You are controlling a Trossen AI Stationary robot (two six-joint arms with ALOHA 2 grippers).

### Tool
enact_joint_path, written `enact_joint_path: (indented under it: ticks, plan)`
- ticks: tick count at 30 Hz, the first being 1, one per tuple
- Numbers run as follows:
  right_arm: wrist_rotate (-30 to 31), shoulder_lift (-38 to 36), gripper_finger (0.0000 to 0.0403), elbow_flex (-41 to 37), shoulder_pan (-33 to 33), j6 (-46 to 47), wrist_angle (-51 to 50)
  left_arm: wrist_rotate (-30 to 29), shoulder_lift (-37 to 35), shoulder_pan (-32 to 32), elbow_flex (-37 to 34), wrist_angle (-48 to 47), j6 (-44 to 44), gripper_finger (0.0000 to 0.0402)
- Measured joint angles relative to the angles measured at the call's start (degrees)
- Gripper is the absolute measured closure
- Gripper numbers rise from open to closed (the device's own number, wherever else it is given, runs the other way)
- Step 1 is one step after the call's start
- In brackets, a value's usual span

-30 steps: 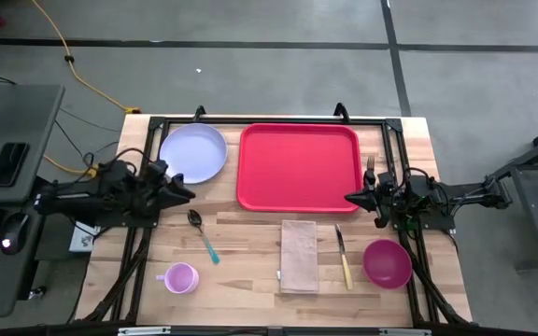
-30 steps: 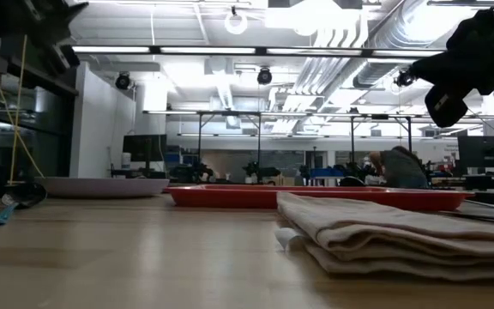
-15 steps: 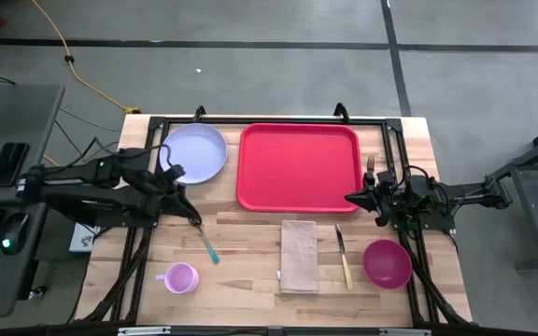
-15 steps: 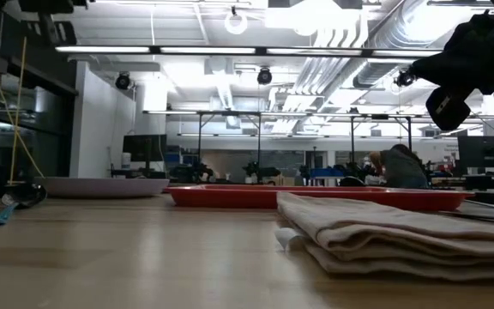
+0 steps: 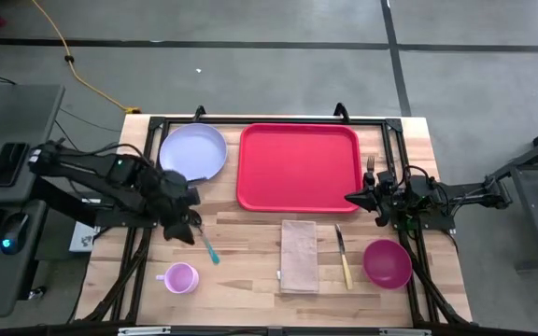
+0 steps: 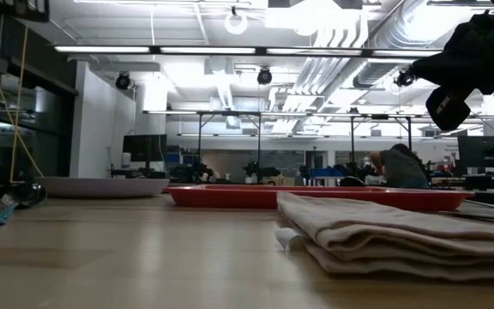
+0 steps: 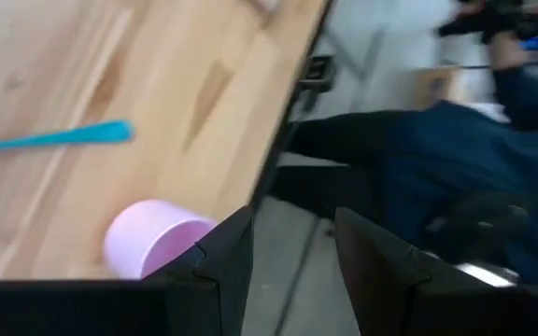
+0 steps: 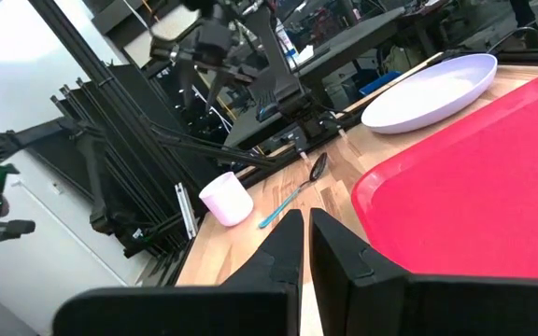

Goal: Set up tray
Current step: Put the pink cup on the top left of the red serving tray

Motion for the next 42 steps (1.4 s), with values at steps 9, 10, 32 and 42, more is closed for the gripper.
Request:
enact_joint_path:
  ticks: [9,10,32,42]
  plan:
    - [0.00,0.00,0.0402,-0.02,0.00,0.00,-0.02,-8.00,5.44,-13.22,1.75,-3.42,-14.17,0.0218]
    - [0.00,0.00,0.0402,0.00,0.00,0.00,0.00,-8.00,6.05,-14.71,1.68,-3.36,-14.92,0.0218]
    - [4.63,0.00,0.0402,0.00,-0.01,-0.04,-0.19,-8.46,16.33,-28.52,1.66,-0.58,-16.72,0.0218]
    - [4.72,0.00,0.0402,0.00,0.00,-0.04,-0.31,-12.38,19.06,-28.48,1.57,-10.86,-16.74,0.0218]
